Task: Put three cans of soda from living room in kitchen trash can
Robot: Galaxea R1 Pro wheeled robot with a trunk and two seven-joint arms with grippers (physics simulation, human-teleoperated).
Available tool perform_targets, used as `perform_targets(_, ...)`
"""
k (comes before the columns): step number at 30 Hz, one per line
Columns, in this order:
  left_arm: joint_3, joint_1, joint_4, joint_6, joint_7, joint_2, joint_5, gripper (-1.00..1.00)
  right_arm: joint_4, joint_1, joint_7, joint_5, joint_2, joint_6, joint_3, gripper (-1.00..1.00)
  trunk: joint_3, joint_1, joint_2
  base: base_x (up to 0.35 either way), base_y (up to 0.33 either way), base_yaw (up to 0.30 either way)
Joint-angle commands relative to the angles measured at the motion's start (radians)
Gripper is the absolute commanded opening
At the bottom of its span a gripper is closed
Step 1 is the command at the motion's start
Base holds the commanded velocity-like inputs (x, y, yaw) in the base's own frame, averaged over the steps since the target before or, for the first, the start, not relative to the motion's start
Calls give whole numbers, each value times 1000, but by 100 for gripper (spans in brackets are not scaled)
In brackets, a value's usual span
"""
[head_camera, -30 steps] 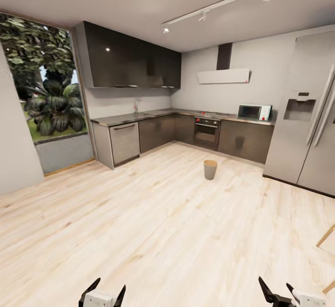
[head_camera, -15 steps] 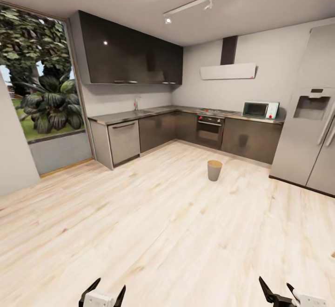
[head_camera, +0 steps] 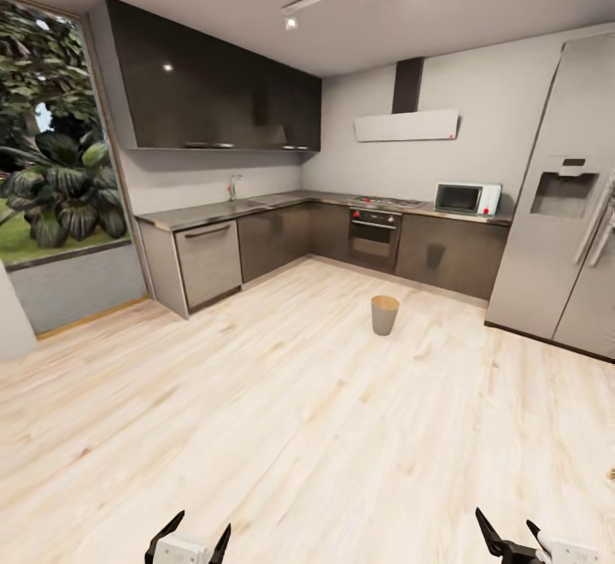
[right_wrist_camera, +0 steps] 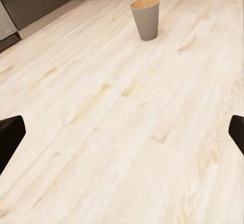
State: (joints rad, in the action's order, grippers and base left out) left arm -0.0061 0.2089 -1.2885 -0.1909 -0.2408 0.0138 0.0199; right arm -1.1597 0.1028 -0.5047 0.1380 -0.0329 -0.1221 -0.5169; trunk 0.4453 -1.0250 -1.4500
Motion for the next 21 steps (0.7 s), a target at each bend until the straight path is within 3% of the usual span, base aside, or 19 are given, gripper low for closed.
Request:
perform_targets(1,0,0,0,0,0,0,0,100,0,0,0,0,0,0,0,100,0,0,0,326,0,-232)
perform_targets(16,0,0,0,0,0,0,0,100,0,0,-1,0,1,-4,-1,100,-5,0,0,326,0,-245)
perform_targets(21,0,0,0,0,0,0,0,100,0,0,-1,0,4,-11,-2,100,-5,0,0,326,43,-98)
